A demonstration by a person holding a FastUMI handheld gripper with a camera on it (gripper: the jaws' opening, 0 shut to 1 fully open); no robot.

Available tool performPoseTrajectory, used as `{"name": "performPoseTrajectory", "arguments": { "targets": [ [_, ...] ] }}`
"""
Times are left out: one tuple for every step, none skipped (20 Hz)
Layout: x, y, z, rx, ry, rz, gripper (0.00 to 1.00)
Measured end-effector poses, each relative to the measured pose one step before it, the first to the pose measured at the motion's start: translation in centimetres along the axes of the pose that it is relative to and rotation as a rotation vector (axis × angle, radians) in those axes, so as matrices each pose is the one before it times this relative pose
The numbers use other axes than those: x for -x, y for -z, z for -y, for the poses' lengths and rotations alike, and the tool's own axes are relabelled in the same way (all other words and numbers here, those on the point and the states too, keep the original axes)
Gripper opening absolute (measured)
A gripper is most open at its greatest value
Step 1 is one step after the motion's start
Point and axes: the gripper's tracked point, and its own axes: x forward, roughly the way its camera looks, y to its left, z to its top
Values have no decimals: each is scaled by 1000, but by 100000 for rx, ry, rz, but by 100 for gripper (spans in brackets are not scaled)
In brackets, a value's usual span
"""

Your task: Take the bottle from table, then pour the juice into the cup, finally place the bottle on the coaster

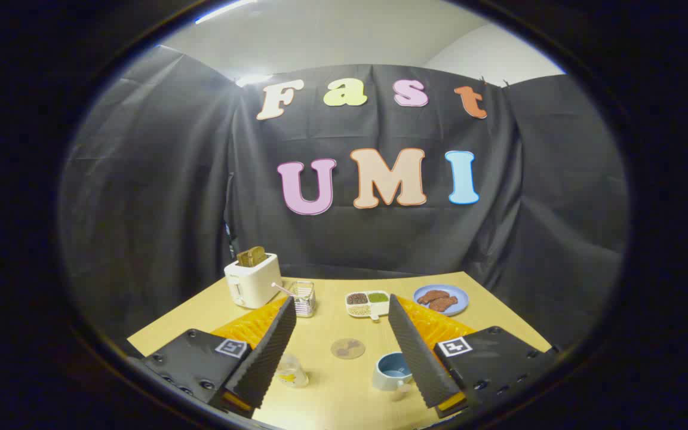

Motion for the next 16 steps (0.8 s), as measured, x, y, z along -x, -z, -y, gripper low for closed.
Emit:
{"name": "performPoseTrajectory", "arguments": {
  "targets": [
    [119, -6, -13, -306, 138, 459, 99],
    [118, -143, -48, -109, 79, 437, 99],
    [118, 76, -6, 251, 165, 119, 99],
    [59, -18, -3, 458, 631, -145, 99],
    [150, 49, -2, 323, 763, -340, 99],
    [115, 22, -156, 210, 482, -153, 99],
    [171, 89, -242, 177, 471, 125, 99],
    [98, 12, -360, 157, 229, -56, 99],
    [352, 86, -381, 206, 351, -185, 99],
    [297, 54, -325, 157, 729, -328, 99],
    [334, 137, -310, -10, 909, -357, 99],
    [322, 80, -499, -218, 403, -453, 99],
    [392, 254, -708, -171, 342, -802, 99],
    [487, 147, -569, -280, 550, -314, 99],
    [521, 167, -638, -769, 335, -438, 99],
    [497, 366, -757, -1077, -68, -542, 99]
  ]
}}
